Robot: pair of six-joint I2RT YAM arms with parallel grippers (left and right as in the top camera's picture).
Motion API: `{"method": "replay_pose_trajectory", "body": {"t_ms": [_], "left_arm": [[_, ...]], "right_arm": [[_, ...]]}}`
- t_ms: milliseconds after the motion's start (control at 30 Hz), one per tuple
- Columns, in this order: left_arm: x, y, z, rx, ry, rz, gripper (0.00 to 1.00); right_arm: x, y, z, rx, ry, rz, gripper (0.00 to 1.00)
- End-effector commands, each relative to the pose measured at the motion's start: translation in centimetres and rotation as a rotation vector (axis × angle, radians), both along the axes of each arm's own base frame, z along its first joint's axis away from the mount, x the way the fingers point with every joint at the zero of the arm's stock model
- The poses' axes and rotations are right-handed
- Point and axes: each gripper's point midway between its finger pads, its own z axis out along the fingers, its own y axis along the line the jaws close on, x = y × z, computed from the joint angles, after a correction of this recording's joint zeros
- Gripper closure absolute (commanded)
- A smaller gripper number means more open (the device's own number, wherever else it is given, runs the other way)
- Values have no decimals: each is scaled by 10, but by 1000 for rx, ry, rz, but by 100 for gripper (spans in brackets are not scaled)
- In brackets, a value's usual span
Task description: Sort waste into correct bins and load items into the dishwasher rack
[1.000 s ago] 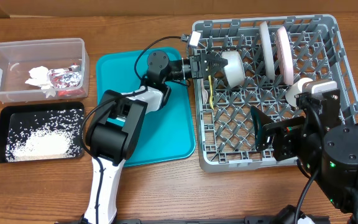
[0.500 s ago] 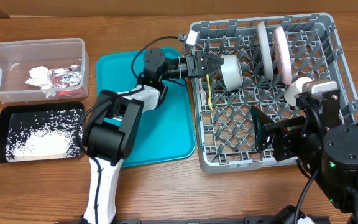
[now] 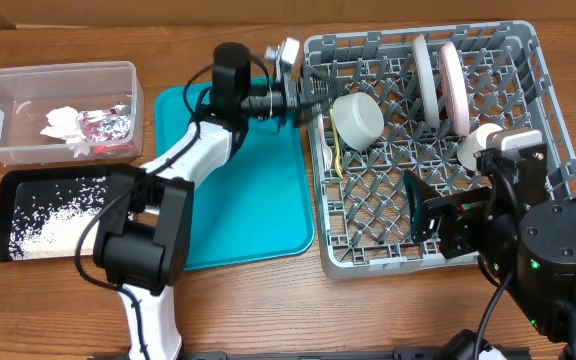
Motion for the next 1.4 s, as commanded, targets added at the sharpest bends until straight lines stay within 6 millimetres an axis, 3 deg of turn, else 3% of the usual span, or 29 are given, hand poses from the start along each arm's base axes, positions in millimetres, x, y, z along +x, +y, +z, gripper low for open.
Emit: {"method": "replay_pose_trajectory", "body": {"t_ms": [0, 100, 367, 500, 600, 833, 867, 900, 933, 1000, 1067, 1167, 1233, 1333, 1367], "left_arm": [[-4, 31, -17, 346, -212, 83, 0], [-21, 66, -21, 593, -210, 123, 0], [-62, 130, 38, 874, -284, 248, 0], [-86, 152, 45, 967, -245, 267, 0], [-97, 156, 43, 983, -214, 249, 0], [-117, 139, 41, 909, -216, 111, 0], [-117, 140, 40, 918, -216, 111, 9], [-117, 144, 38, 955, -211, 127, 52], [-116, 150, 35, 992, -191, 155, 63], [-124, 177, 26, 1107, -73, 252, 96], [-132, 186, 28, 1144, -53, 258, 96], [-145, 214, 39, 1247, -5, 372, 96], [-162, 243, 59, 1325, 18, 509, 96], [-181, 257, 84, 1305, 2, 600, 96], [-186, 260, 92, 1287, -16, 623, 89]], "right_arm": [[-1, -3, 5, 8, -18, -11, 0], [-1, -3, 5, 8, -18, -11, 0], [-1, -3, 5, 8, -17, -10, 0], [-1, -3, 5, 8, -18, -11, 0], [-1, -3, 5, 8, -17, -11, 0], [-1, -3, 5, 8, -18, -11, 0], [-1, -3, 5, 8, -18, -11, 0], [-1, -3, 5, 8, -18, -11, 0], [-1, -3, 5, 8, -18, -11, 0], [-1, -3, 5, 8, -18, -11, 0], [-1, -3, 5, 8, -17, -11, 0], [-1, -3, 5, 8, -18, -11, 0], [-1, -3, 5, 8, -18, -11, 0], [-1, -3, 5, 8, -17, -11, 0], [-1, -3, 5, 8, -18, -11, 0]]}}
